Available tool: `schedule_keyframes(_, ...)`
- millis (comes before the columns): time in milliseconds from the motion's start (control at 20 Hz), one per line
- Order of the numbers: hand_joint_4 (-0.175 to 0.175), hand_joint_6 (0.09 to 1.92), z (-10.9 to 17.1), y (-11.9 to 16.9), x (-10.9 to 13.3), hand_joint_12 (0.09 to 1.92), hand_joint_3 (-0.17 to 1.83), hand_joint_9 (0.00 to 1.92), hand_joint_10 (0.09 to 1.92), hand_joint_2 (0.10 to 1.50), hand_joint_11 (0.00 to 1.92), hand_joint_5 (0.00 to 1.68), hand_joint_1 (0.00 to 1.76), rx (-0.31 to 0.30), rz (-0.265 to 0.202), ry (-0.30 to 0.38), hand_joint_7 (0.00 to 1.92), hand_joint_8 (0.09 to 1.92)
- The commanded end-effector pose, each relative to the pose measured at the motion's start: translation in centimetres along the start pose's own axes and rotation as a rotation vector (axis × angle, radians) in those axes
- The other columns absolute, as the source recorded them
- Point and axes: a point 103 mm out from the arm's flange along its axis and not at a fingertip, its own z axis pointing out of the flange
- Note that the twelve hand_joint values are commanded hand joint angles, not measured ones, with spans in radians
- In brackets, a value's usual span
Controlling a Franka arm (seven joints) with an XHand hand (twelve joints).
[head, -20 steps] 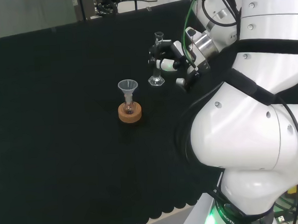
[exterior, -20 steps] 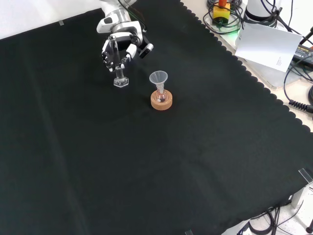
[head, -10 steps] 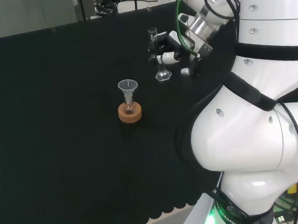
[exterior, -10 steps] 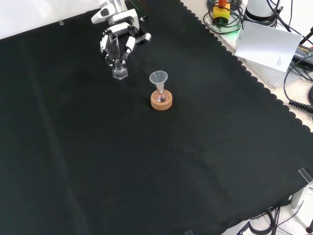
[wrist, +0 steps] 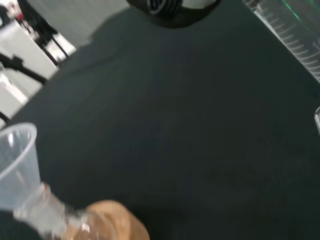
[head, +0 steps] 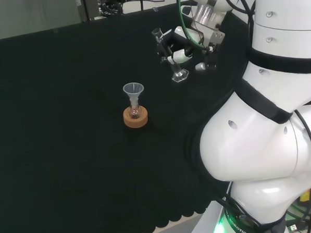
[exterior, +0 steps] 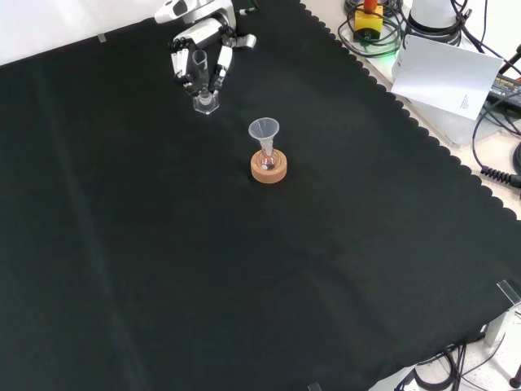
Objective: Pick up the graduated cylinder.
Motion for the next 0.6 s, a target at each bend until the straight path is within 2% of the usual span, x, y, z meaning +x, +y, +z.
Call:
schedule_keyframes(50, 0.023, 0.91, -0.4, -3.8, 2.8, 0.79, 0.0, 1.45, 0.09, 1.08, 1.23, 1.03, 1.24, 0.176, 0.049, -0.127, 1.13, 0.8)
schedule_keyframes(300, 0.026, 0.91, 0.1, -6.6, 4.9, 0.79, 0.0, 1.45, 0.09, 1.07, 1.23, 1.03, 1.24, 0.276, 0.08, -0.189, 1.14, 0.8)
schedule_keyframes(600, 0.032, 0.9, 0.4, -8.4, 5.8, 0.79, 0.0, 1.46, 0.09, 1.07, 1.24, 1.04, 1.24, 0.39, 0.096, -0.272, 1.13, 0.8)
